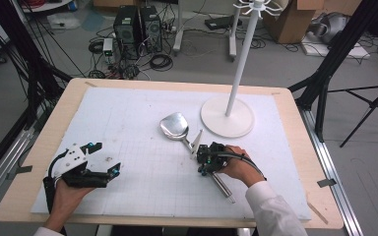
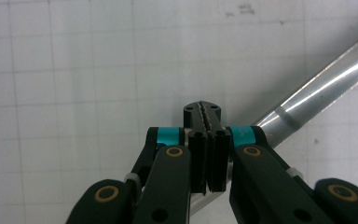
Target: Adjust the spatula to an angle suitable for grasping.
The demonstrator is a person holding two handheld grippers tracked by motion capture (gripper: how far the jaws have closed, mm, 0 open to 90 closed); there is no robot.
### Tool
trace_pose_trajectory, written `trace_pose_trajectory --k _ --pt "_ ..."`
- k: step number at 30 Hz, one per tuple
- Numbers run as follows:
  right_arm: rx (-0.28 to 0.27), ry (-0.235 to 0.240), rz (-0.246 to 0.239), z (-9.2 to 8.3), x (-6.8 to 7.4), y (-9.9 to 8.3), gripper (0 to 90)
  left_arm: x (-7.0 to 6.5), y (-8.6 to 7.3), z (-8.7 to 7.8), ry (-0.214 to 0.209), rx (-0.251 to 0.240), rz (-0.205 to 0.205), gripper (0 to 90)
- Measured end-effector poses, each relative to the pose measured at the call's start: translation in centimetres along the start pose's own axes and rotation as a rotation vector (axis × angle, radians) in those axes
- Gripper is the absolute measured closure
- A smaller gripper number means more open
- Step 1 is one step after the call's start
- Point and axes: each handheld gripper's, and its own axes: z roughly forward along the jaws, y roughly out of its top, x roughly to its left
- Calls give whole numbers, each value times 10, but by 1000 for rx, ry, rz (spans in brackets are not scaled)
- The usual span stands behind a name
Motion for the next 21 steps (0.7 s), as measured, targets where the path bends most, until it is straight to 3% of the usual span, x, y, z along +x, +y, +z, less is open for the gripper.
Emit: trace_pose_trajectory --k 12,21 --pt "-21 -40 83 -8 -11 -26 897 -1 0 1 -2 2 1 52" --pt "-24 -55 103 -10 -16 -33 897 0 0 0 1 1 0 52"
